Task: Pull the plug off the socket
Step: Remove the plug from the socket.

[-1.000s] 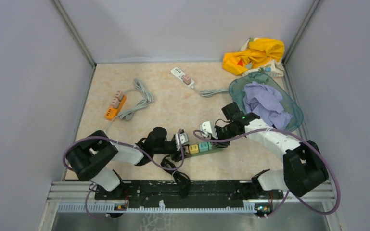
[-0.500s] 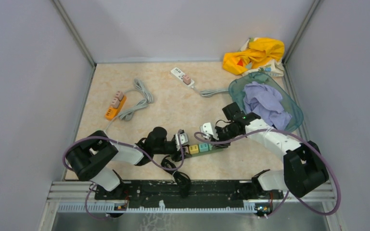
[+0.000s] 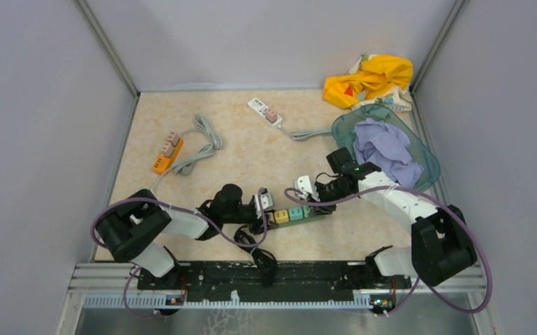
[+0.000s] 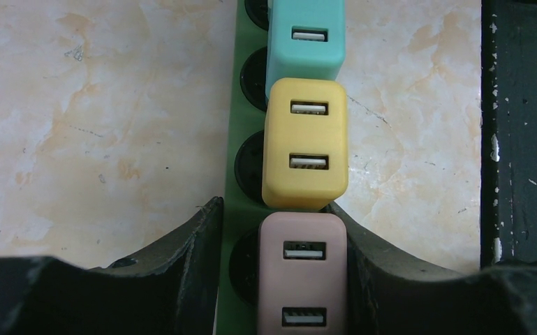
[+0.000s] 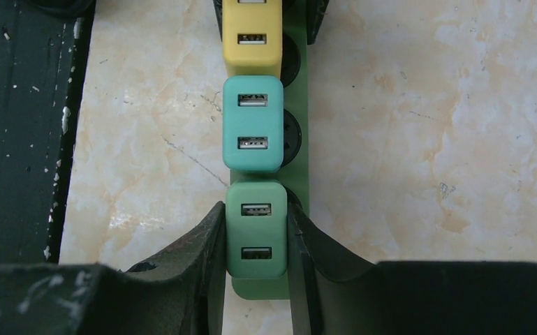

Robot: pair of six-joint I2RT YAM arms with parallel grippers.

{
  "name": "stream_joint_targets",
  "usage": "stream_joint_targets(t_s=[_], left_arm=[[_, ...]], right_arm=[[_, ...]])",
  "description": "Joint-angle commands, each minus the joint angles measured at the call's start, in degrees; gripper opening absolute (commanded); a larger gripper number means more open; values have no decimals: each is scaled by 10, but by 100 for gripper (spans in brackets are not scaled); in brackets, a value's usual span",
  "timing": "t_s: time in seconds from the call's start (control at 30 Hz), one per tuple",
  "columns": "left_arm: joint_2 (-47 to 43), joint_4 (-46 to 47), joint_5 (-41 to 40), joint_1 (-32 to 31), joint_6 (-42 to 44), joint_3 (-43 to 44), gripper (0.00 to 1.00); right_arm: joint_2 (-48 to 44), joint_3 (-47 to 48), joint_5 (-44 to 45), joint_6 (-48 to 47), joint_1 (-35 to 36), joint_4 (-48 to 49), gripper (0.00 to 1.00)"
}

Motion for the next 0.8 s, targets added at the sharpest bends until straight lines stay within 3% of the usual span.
stream_joint_targets(t_s=[0.0, 0.13, 0.33, 0.53, 0.77], left_arm=[[16, -36, -5, -2, -11, -1, 0], [16, -32, -6, -3, -14, -3, 0], [15, -31, -7, -2, -16, -5, 0], [15, -31, -6, -3, -13, -6, 0], [18, -31, -3, -2, -12, -4, 0]], right_arm=[[-8, 29, -95, -60, 0, -51, 0], [-3, 21, -72, 5, 30, 16, 0], [-11, 24, -40, 85, 21, 74, 0], [-23, 22, -38, 21, -12, 26, 0], [-13, 25, -104, -38, -3, -26, 0]])
